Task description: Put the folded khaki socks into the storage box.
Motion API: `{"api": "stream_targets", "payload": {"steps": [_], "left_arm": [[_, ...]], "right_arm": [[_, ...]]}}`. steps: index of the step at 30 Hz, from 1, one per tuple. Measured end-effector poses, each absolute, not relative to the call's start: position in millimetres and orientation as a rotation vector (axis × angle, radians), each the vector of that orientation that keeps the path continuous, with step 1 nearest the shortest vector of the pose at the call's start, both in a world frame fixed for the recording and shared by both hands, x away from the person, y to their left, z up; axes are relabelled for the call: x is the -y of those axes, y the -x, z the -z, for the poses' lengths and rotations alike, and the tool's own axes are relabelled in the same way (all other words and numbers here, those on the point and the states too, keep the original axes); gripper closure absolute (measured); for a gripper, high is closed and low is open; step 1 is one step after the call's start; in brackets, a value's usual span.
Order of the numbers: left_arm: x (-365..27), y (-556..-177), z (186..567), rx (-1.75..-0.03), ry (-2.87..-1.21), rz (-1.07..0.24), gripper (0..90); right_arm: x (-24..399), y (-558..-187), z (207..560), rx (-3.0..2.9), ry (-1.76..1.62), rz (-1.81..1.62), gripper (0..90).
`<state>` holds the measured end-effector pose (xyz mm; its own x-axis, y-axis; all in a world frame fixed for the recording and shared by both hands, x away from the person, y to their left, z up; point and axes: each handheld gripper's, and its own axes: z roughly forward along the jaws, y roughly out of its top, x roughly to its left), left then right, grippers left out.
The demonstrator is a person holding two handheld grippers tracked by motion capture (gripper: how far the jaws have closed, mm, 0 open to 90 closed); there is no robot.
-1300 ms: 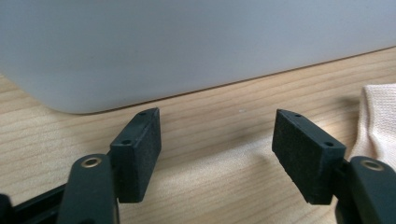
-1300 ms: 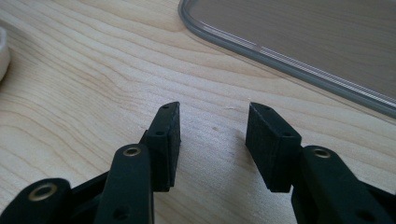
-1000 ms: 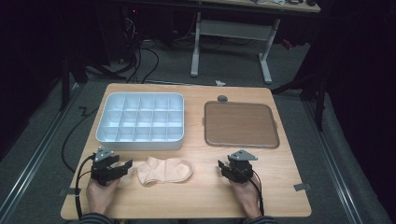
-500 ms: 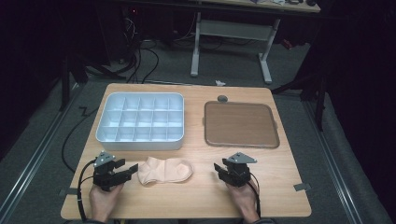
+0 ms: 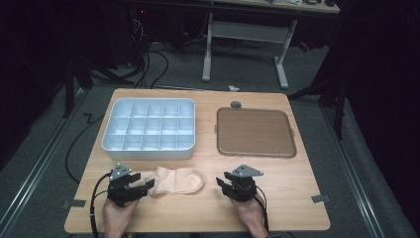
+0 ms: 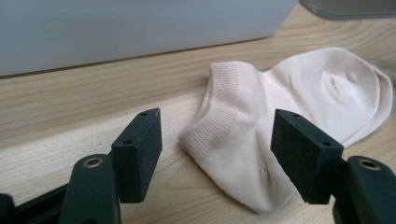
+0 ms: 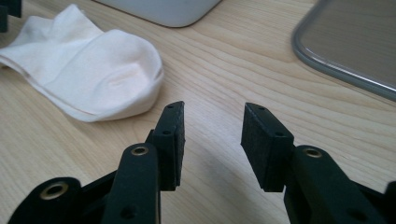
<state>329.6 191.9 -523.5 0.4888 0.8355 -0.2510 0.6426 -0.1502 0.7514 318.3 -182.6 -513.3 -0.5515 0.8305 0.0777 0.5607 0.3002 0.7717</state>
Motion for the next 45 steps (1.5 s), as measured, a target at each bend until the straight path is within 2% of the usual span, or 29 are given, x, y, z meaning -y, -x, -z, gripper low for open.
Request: {"api": "stream_targets", "payload": {"steps": [28, 45], "left_arm": [[-173, -332, 528, -1.219, -1.952, -0.345, 37.7], [-171, -329, 533, -1.234, -1.954, -0.372, 42.5]], "right_arm": [[130, -331, 519, -2.309, -1.157, -1.131, 59.1], [120, -334, 528, -2.346, -1.158, -1.044, 67.6]]}}
